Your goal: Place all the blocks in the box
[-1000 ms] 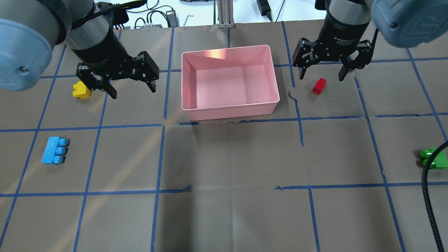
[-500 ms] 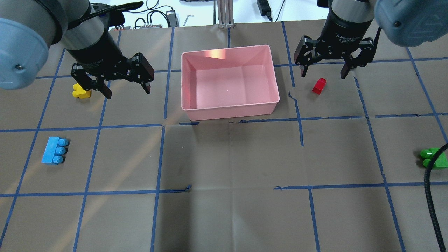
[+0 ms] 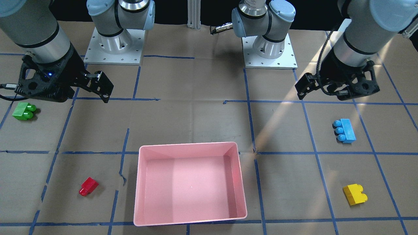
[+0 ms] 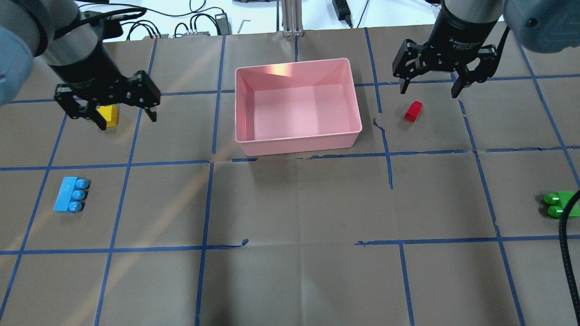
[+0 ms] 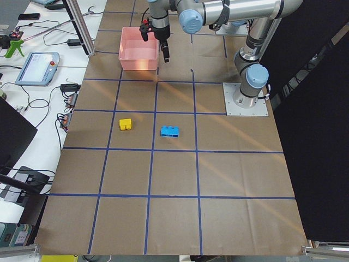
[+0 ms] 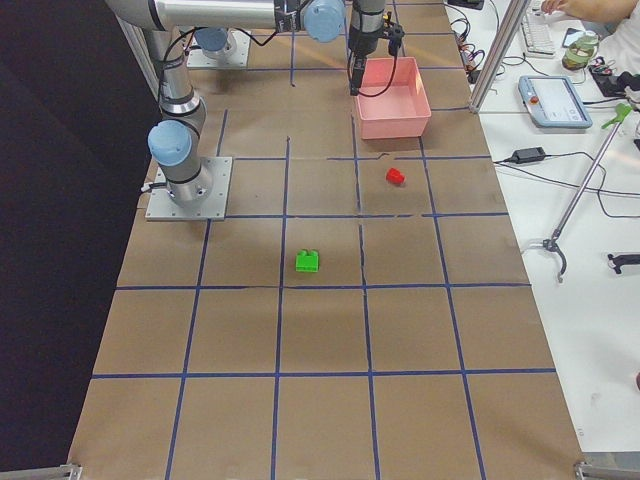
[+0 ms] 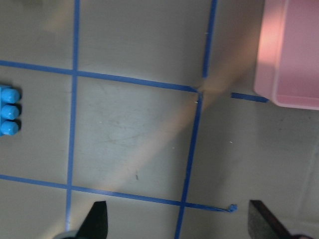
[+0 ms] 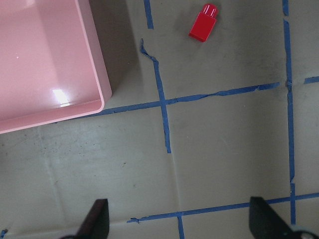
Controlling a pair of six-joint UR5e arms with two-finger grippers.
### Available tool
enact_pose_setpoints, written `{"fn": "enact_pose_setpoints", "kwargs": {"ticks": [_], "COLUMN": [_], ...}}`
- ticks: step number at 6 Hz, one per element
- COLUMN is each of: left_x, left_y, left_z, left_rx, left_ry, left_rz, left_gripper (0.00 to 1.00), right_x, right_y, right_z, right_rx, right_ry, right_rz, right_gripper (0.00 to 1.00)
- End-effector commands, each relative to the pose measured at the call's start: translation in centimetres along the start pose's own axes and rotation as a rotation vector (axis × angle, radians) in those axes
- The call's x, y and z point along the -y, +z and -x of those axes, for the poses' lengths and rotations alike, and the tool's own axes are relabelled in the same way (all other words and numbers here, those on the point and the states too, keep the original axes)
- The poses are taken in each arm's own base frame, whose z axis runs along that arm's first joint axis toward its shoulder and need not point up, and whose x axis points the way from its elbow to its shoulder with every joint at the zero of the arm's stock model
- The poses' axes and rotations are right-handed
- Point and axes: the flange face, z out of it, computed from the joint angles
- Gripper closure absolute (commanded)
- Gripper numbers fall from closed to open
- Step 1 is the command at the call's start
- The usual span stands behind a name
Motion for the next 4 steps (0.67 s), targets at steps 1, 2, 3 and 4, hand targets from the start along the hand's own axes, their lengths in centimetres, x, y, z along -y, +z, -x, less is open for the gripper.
{"fn": "enact_pose_setpoints", "kwargs": {"ticks": [1, 2, 3, 4], "left_x": [2.7, 2.9, 3.2, 3.9], "left_y": [5.5, 9.7, 12.7, 16.1], "left_z": [9.1, 14.3, 18.4, 21.1], "left_rx": [-0.019, -0.018, -0.032, -0.005], "left_ry": [0.036, 0.053, 0.135, 0.267], "left_rz": [0.048, 0.111, 0.087, 0.005], "left_gripper": [0.08, 0.16, 0.15, 0.16], "right_x": [0.9, 1.5, 1.5, 1.7], "right_y": [0.8, 0.8, 0.7, 0.7], "right_z": [-2.0, -3.0, -3.1, -3.5], "right_rx": [-0.002, -0.003, -0.002, -0.001], "right_ry": [0.028, 0.043, 0.043, 0.008], "right_rz": [0.016, 0.016, 0.013, 0.010], "right_gripper": [0.00, 0.00, 0.00, 0.00]}}
